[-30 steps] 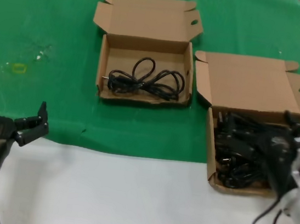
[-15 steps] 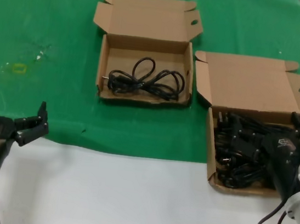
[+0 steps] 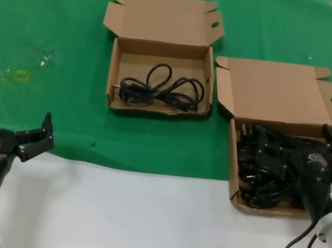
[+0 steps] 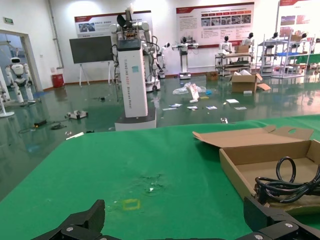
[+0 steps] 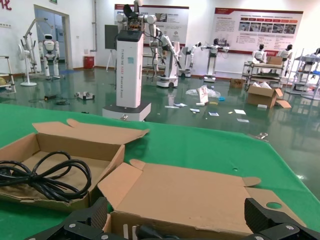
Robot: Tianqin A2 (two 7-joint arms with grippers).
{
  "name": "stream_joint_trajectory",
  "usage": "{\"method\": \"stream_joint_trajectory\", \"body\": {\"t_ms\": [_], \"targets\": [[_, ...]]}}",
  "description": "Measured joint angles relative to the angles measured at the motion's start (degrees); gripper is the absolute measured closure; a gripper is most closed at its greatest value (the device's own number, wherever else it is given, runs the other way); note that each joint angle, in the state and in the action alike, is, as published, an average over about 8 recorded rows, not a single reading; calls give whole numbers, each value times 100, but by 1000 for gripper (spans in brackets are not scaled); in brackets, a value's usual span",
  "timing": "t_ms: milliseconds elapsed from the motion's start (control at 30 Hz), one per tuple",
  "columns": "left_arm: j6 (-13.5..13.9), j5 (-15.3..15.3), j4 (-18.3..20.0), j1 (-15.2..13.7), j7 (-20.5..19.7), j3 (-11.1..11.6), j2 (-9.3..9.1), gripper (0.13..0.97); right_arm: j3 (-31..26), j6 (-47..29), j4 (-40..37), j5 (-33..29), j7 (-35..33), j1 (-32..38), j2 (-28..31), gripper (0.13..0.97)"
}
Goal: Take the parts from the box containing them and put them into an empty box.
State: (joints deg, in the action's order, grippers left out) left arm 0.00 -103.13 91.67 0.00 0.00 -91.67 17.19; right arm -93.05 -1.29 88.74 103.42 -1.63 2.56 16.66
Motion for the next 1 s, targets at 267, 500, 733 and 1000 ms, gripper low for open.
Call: {"method": "stream_joint_trajectory", "body": {"t_ms": [267, 500, 733, 1000], "targets": [[0, 0, 0, 0, 0, 0, 0, 132, 0, 0, 0, 0, 0, 0, 0, 129], [0, 0, 0, 0, 0, 0, 0, 132, 0, 0, 0, 0, 0, 0, 0, 129], [0, 0, 0, 0, 0, 0, 0, 132, 0, 0, 0, 0, 0, 0, 0, 129], [0, 0, 0, 0, 0, 0, 0, 132, 0, 0, 0, 0, 0, 0, 0, 129]]}}
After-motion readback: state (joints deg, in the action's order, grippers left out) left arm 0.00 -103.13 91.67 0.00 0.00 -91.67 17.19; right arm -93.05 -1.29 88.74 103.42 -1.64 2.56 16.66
